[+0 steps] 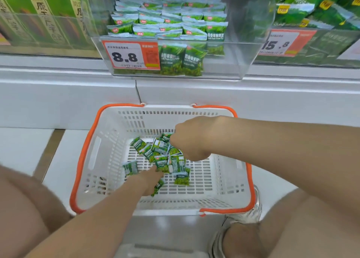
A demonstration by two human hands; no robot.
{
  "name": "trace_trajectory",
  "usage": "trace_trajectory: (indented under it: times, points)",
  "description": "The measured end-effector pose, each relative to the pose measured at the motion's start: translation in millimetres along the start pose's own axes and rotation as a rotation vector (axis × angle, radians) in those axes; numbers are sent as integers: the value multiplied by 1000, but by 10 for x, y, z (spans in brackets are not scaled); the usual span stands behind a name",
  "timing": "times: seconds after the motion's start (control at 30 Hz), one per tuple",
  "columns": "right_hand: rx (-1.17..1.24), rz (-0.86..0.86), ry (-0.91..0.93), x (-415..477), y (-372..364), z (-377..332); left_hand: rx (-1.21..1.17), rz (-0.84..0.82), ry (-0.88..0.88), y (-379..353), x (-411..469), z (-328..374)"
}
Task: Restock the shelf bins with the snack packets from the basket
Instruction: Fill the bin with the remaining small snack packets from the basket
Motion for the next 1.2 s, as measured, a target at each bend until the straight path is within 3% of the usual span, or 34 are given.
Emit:
trace_trajectory:
  times: [0.23,0.67,0.8,1.0,1.2]
  points:
    - [-8,6,7,83,20,2,34,92,15,-90,216,-52]
    - [-12,24,12,28,35,31,52,113,48,-82,219,-115]
    - [29,41,-4,-7,31,84,-303,220,-50,228,143,-119]
    - [131,113,-88,-205,181,443,-819,652,-276,1272,-405,56]
    - [300,276,-189,-456,333,877,-1082,959,-349,1999,-1144,257]
Point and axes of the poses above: each hand's wrist, its own x-axis towards the middle knuckle, its own y-axis out of the back of the hand, z = x × y, the point moved 2 cm from there along x, towards the middle knuckle, and after that the axes turned 11 degrees about x, right-handed, at the moved point
